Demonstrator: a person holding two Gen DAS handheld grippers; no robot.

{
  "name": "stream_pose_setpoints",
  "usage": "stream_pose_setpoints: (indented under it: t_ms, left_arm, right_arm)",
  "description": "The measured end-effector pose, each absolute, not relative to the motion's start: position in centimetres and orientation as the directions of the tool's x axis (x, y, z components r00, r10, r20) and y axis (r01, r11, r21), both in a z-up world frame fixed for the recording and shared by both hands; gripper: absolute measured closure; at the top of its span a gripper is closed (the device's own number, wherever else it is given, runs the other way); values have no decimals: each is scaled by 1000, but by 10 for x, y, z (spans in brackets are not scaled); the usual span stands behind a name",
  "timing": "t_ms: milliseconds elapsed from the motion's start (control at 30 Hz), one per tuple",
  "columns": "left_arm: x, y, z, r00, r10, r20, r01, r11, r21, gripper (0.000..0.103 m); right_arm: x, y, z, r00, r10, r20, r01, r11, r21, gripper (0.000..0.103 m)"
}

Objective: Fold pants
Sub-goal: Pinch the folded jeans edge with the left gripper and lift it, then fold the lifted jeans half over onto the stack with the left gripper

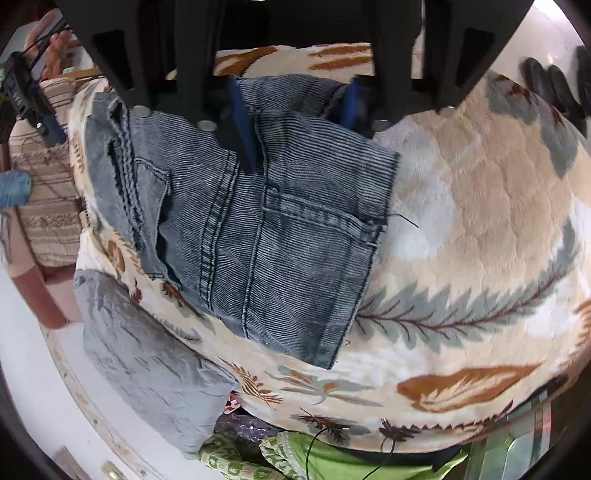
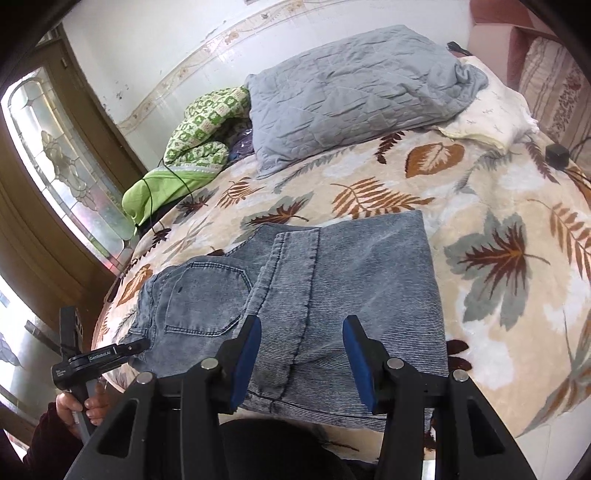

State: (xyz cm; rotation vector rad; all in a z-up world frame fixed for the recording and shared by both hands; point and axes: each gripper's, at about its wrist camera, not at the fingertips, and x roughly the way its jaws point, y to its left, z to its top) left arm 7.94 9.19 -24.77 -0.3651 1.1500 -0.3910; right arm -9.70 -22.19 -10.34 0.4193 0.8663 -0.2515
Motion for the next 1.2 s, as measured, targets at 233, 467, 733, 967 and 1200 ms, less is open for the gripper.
stream_pose_setpoints:
  t_ms: [233, 467, 733, 967, 1200]
  left_arm:
    - [76, 83, -243, 385, -444, -809, 138, 894, -425, 64]
    - [62, 76, -212, 476, -404, -781, 214, 915, -343, 78]
    - [37, 31, -135, 565, -413, -714, 390, 896, -210, 78]
    - [2, -58, -77, 559, -495, -665, 616, 785, -66, 80]
    - [-3, -173, -91, 437, -557, -707, 757, 652, -46, 87]
  right_arm:
    - [-107, -237, -103, 633, -43, -773, 413, 863, 290, 53]
    - [-112, -244, -101, 643, -54, -764, 426, 854, 298, 53]
    - [-120, -254, -107, 653, -49, -756, 431, 845, 317, 53]
    - [-141, -287, -118, 673, -55, -738, 476, 795, 375, 53]
    - [-178, -334, -116, 680, -120, -723, 557, 727, 402, 53]
